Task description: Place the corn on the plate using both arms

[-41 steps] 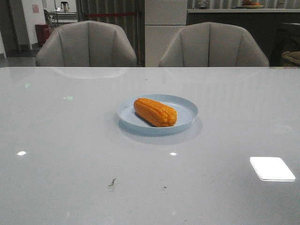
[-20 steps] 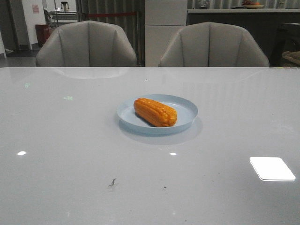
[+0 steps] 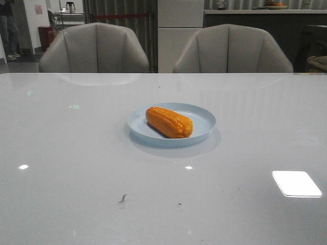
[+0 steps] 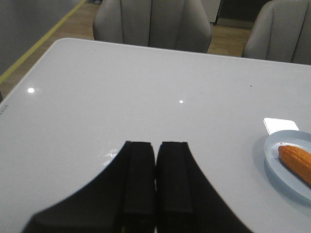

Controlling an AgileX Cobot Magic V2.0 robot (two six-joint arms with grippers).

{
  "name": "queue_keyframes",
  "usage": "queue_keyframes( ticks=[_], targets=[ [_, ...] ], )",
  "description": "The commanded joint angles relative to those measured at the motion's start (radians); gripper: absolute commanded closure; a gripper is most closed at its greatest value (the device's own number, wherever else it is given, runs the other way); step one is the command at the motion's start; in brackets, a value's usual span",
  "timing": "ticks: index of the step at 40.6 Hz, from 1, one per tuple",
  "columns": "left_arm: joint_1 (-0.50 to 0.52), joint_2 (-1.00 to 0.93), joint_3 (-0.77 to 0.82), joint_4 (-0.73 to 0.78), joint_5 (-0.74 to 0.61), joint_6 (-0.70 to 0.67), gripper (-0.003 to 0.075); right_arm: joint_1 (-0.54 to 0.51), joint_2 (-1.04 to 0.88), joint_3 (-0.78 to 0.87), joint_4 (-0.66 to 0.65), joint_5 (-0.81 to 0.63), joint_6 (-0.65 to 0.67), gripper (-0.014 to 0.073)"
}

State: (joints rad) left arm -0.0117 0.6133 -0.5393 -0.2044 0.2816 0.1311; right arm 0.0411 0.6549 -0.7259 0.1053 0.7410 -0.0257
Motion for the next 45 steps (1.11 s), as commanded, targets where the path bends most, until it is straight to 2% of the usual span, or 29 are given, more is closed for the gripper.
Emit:
queue_keyframes(
  ticks=[1, 12, 22, 32, 45],
  targets=[
    [-0.031, -0.1, 0.033, 0.071, -0.124, -0.067, 0.0627, -0.006, -0.003, -0.028, -0.003, -0.068, 0.0, 0.0021],
    [-0.042, -0.426, 0.285, 0.071, -0.318, -0.067, 0.0627, -0.006, -0.003, -0.028, -0.003, -0.068, 0.0, 0.0021],
    [-0.042, -0.644, 0.465, 0.071, -0.338, -0.067, 0.0627, -0.006, -0.003, -0.028, -0.003, -0.068, 0.0, 0.0021],
    [-0.042, -0.642, 0.589, 0.071, -0.443, -0.067, 0.0627, -0.006, -0.003, -0.028, -0.003, -0.067, 0.0, 0.0021],
    [-0.042, -0.642, 0.589, 0.071, -0.417, -0.067, 0.0627, -0.006, -0.003, -0.028, -0.003, -0.068, 0.0, 0.0021]
  ],
)
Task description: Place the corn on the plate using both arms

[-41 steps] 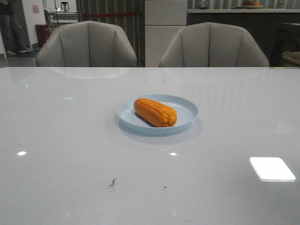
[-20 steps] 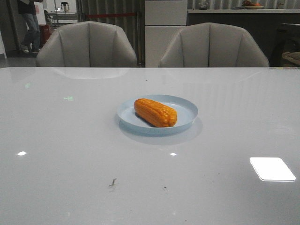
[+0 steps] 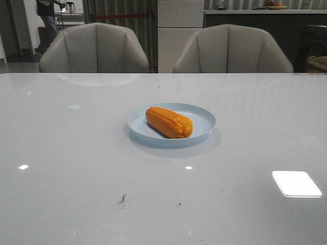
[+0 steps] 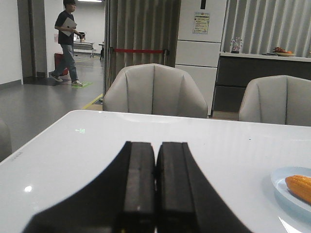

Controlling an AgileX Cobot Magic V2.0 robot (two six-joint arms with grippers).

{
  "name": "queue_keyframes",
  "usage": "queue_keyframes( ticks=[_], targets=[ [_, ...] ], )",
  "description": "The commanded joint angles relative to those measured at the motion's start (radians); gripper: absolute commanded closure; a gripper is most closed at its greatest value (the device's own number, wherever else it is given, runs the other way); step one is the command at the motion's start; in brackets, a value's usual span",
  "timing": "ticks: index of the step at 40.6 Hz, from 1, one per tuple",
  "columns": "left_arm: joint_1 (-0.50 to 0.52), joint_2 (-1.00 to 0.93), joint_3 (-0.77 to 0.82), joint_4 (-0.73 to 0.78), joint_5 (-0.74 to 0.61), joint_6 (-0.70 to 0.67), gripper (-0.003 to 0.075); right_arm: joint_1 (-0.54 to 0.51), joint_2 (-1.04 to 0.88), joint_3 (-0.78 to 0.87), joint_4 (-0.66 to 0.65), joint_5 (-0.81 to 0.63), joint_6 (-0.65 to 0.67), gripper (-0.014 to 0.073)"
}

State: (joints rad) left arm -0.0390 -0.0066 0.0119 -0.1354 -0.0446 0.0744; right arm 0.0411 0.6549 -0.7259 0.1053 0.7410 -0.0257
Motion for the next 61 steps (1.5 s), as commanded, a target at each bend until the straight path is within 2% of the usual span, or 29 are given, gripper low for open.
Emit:
queue_keyframes(
  ticks=[1, 35, 41, 53, 54, 61],
  targets=[
    [-0.015, -0.022, 0.038, 0.002, -0.091, -0.01, 0.0627, -0.006, -0.003, -0.028, -0.003, -0.068, 0.0, 0.0021],
    [-0.015, -0.022, 0.038, 0.002, -0.091, -0.01, 0.0627, -0.006, -0.003, -0.028, 0.008, -0.074, 0.0, 0.0034],
    [-0.015, -0.022, 0.038, 0.002, -0.091, -0.01, 0.0627, -0.006, -0.03, -0.016, 0.009, -0.113, 0.0, 0.0136],
    [-0.015, -0.022, 0.038, 0.002, -0.091, -0.01, 0.0627, -0.006, -0.251, 0.15, 0.009, -0.313, 0.0, 0.0559],
    [-0.015, -0.022, 0.038, 0.002, -0.091, -0.01, 0.0627, -0.006, -0.288, 0.169, 0.009, -0.33, 0.0, 0.0578],
    [-0.015, -0.022, 0.038, 0.002, -0.091, -0.01, 0.0627, -0.006, -0.514, 0.335, 0.009, -0.437, 0.0, 0.0559]
  ],
)
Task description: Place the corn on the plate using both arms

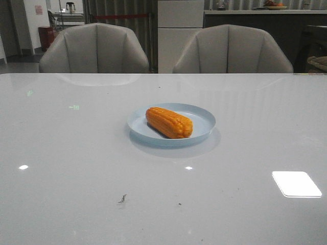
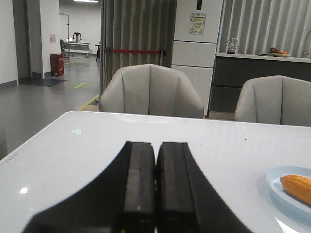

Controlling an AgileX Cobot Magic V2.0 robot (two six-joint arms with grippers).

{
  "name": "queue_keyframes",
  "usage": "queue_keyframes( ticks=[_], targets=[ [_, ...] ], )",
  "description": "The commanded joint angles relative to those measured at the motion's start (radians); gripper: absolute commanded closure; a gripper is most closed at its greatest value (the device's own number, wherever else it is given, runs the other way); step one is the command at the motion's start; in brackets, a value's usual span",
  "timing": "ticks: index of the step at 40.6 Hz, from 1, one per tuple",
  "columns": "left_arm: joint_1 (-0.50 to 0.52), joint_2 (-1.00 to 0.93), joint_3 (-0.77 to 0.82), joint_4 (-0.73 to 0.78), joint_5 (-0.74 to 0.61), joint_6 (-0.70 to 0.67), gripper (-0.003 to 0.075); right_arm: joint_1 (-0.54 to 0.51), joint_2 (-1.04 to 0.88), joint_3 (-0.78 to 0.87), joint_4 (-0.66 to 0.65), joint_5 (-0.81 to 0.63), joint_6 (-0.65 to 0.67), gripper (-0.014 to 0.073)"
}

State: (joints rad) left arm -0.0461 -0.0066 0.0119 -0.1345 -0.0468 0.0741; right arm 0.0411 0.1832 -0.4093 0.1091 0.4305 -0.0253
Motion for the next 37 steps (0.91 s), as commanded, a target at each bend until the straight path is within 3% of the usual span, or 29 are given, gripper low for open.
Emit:
queue_keyframes(
  ticks=[1, 9, 15, 23, 37],
  targets=[
    [-0.008, -0.022, 0.038, 0.001, -0.089, -0.01, 0.0627, -0.006, -0.067, 0.046, 0.005, -0.152, 0.0, 0.0559],
    [-0.008, -0.022, 0.038, 0.001, -0.089, -0.01, 0.0627, -0.006, -0.193, 0.277, 0.005, -0.465, 0.0, 0.0559],
    [-0.008, -0.02, 0.038, 0.001, -0.089, -0.01, 0.0627, -0.006, -0.218, 0.42, 0.005, -0.575, 0.0, 0.0559],
    [-0.008, -0.02, 0.038, 0.001, -0.089, -0.01, 0.0627, -0.006, -0.218, 0.416, 0.005, -0.437, 0.0, 0.0559],
    [-0.008, -0.02, 0.038, 0.001, -0.089, -0.01, 0.0627, -0.006, -0.218, 0.416, 0.005, -0.425, 0.0, 0.0559]
  ],
)
